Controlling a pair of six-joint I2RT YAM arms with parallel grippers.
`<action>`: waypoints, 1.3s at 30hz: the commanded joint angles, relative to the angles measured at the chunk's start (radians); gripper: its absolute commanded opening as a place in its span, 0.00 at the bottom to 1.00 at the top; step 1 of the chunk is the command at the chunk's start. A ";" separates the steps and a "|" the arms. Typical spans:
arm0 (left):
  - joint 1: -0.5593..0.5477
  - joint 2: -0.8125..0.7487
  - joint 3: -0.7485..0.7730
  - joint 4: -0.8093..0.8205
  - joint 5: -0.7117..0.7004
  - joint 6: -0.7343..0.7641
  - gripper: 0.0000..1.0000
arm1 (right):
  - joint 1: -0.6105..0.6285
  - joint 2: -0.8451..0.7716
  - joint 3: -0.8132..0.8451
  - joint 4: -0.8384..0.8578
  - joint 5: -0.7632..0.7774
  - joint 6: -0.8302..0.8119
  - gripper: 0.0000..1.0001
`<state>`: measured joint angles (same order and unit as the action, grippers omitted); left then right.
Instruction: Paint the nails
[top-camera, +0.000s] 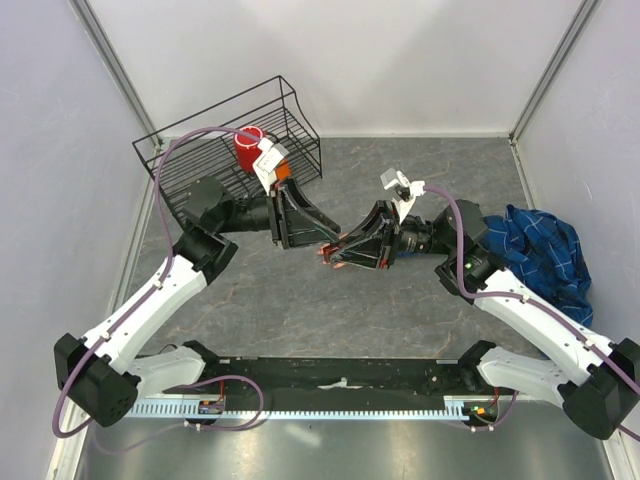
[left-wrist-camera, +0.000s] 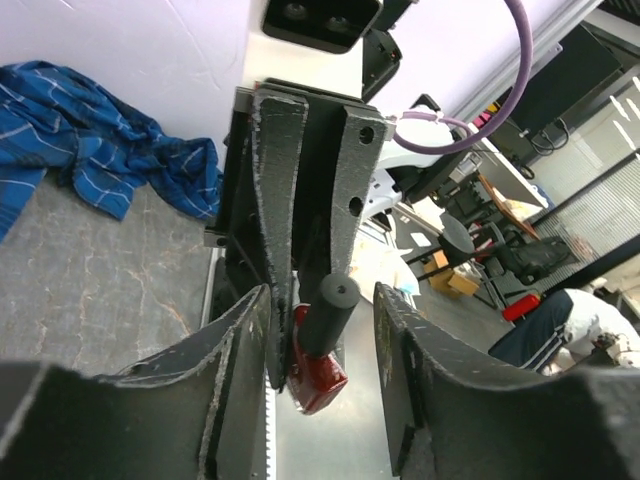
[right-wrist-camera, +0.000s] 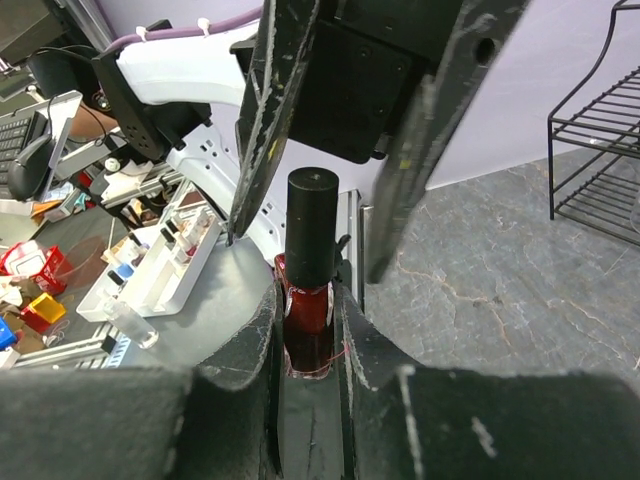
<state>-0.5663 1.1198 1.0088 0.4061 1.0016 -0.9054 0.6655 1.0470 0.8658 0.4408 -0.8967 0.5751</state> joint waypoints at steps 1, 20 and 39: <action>-0.020 0.012 0.062 0.060 0.058 -0.033 0.48 | -0.001 0.007 0.022 0.038 -0.012 -0.029 0.00; -0.256 0.040 0.324 -0.848 -0.911 0.405 0.02 | 0.497 0.061 0.254 -0.585 1.337 -0.484 0.00; 0.048 -0.167 0.018 -0.155 -0.121 0.080 0.85 | 0.056 -0.082 0.082 -0.297 0.181 -0.220 0.00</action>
<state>-0.5552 0.9604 1.0809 -0.0479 0.6277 -0.6304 0.7597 0.9730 0.9745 -0.0311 -0.3843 0.2276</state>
